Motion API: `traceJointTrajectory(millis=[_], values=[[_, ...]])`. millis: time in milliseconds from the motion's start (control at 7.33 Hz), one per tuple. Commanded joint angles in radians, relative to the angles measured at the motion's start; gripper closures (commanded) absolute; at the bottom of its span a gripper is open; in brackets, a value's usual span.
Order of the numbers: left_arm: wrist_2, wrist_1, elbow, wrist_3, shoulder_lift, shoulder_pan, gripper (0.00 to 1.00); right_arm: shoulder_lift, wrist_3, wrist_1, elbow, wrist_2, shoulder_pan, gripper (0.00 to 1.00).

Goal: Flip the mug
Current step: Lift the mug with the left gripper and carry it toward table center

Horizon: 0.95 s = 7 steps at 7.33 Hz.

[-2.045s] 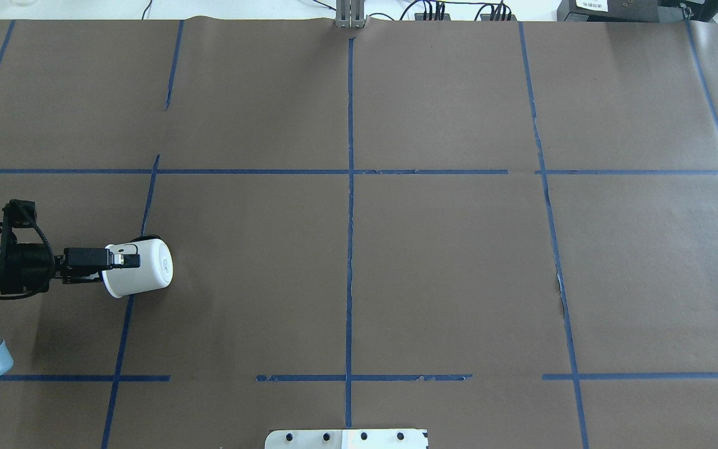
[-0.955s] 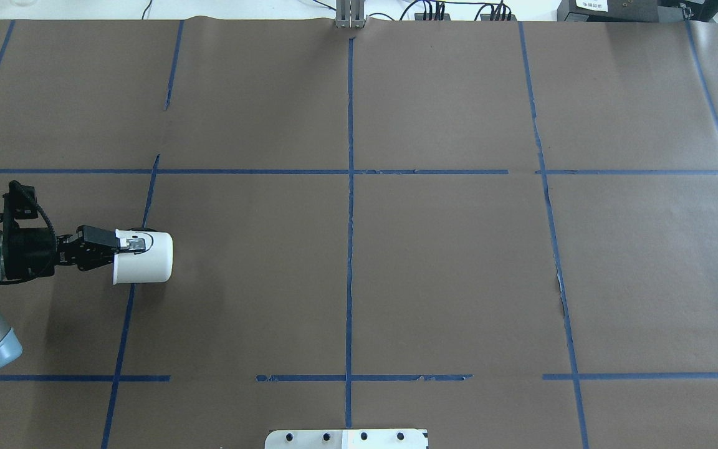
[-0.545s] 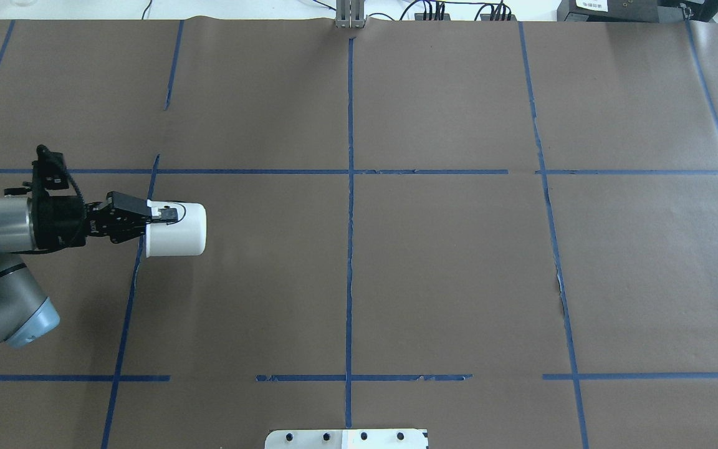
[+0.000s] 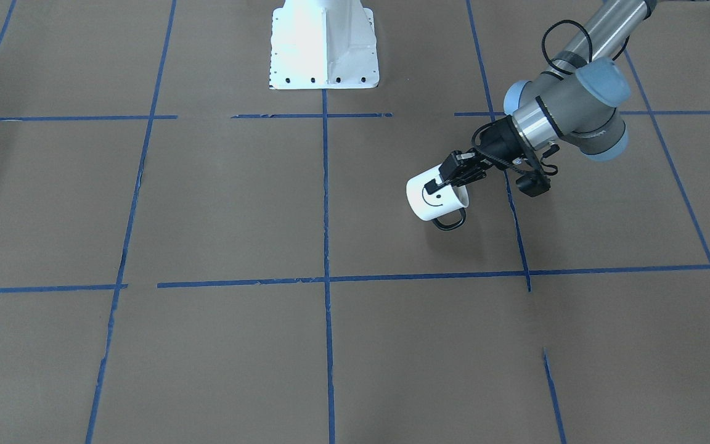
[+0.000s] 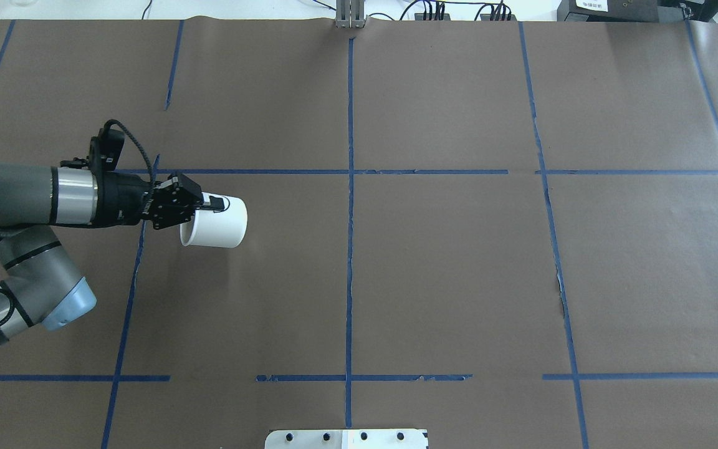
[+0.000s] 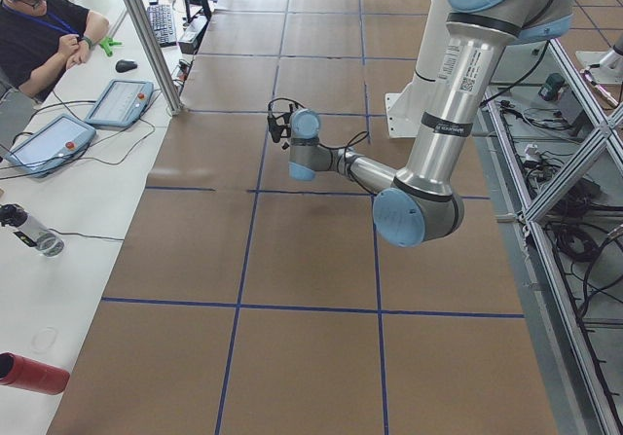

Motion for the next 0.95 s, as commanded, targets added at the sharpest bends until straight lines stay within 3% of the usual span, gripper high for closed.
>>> traceJointTrajectory(millis=[0,409,682,818], values=[[0.003,0.451,-0.035,0.191,-0.165,0.005,1.0,0.0,0.0,0.0,0.0,0.0,0.0,0.0],[0.007,0.974,-0.029,0.342,-0.419,0.044,1.0,0.0,0.0,0.0,0.0,0.0,0.0,0.0],[0.008,1.043,0.026,0.297,-0.478,0.126,1.0,0.0,0.0,0.0,0.0,0.0,0.0,0.0],[0.008,1.049,0.106,0.239,-0.521,0.146,1.0,0.0,0.0,0.0,0.0,0.0,0.0,0.0]])
